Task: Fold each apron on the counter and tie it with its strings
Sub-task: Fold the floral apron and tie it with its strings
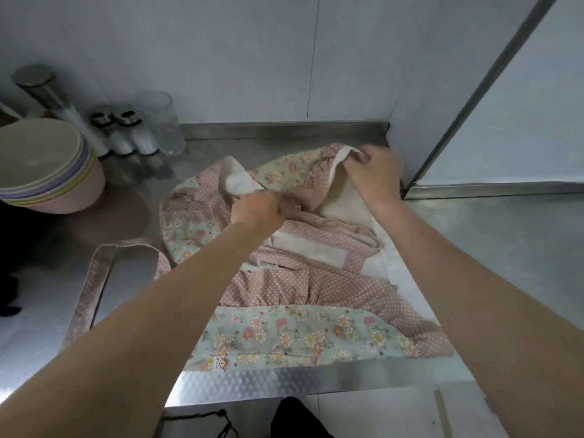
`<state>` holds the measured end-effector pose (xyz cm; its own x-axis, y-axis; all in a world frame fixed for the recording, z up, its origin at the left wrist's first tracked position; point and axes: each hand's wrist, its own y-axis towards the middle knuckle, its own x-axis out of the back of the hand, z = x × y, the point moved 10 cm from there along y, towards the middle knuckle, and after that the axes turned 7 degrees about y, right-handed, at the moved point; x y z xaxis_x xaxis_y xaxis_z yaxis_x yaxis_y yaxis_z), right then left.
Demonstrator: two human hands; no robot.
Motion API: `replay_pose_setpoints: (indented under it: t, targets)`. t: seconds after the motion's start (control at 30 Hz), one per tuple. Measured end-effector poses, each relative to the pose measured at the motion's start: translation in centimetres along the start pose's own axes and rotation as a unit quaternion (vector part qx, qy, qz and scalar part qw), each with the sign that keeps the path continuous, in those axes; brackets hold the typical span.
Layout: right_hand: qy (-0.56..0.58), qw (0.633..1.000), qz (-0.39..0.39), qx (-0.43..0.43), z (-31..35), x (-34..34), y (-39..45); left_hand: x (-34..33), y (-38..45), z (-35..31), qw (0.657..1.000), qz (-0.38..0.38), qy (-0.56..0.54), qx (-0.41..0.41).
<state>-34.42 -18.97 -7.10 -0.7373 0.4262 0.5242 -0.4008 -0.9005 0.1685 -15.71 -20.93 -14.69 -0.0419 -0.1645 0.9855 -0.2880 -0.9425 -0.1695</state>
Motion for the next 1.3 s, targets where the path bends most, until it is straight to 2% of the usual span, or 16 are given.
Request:
replay_pose_setpoints:
  t: [0.07, 0.1, 0.17, 0.27, 0.37, 0.43, 0.47, 0.53, 0.6, 0.63, 0.7, 0.8, 0.9, 1.1, 1.2, 1.3]
  targets:
    - [0.066, 0.997, 0.003, -0.043, -0.6, 0.6, -0.3, 3.6, -0.1, -2.0, 0.988, -0.13, 0.015, -0.084]
    - [0.09, 0.994, 0.005, -0.055, -0.7, 0.8, -0.4, 3.8, -0.1, -3.0, 0.98, -0.133, 0.061, -0.132]
    - [0.136, 0.989, -0.01, -0.061, -0.5, 1.6, -0.2, 1.9, 0.7, -3.2, 0.976, -0.054, 0.144, -0.152]
    - [0.152, 0.985, -0.047, -0.073, -1.4, 3.0, 0.0, 0.2, 1.7, -0.9, 0.987, 0.025, 0.135, -0.083]
    - [-0.002, 0.993, -0.101, -0.063, -2.4, 4.7, -0.7, -1.2, 1.8, 0.1, 0.988, 0.06, 0.133, -0.057]
    - [-0.11, 0.988, -0.107, 0.025, -0.7, 4.1, -2.1, -2.1, 1.4, -0.3, 0.977, 0.079, 0.179, -0.081]
    - [-0.161, 0.981, -0.06, 0.094, 0.8, 2.3, -3.1, -2.5, 1.3, -0.3, 0.975, 0.085, 0.186, -0.091]
    - [-0.266, 0.936, 0.13, 0.193, 1.4, -3.8, -5.4, -3.4, 1.2, -0.2, 0.975, 0.1, 0.165, -0.111]
    - [-0.359, 0.866, 0.289, 0.197, -1.5, -8.7, -7.0, -3.4, 0.4, -0.3, 0.975, 0.112, 0.118, -0.149]
    - [-0.392, 0.839, 0.333, 0.176, -3.1, -10.3, -7.0, -3.3, 0.1, 0.1, 0.977, 0.114, 0.084, -0.158]
    - [-0.421, 0.813, 0.377, 0.14, -5.2, -11.5, -6.9, -3.0, -0.9, 0.4, 0.978, 0.103, 0.054, -0.17]
    - [-0.416, 0.829, 0.353, 0.125, -5.1, -12.5, -5.5, -4.2, -1.9, 1.8, 0.979, 0.098, 0.091, -0.152]
    - [-0.438, 0.829, 0.327, 0.117, -4.2, -13.9, -4.0, -5.3, -2.1, 2.5, 0.982, 0.105, 0.062, -0.148]
    - [-0.449, 0.821, 0.337, 0.102, -3.1, -18.4, -2.9, -3.3, -2.5, 1.5, 0.982, 0.01, 0.069, -0.173]
    - [-0.399, 0.866, 0.294, 0.063, -2.1, -16.9, -0.2, -3.4, -1.6, 1.7, 0.985, -0.001, 0.024, -0.17]
    - [-0.308, 0.93, 0.194, 0.06, 1.2, -13.6, 4.2, -6.0, 0.1, 0.9, 0.982, 0.09, 0.037, -0.164]
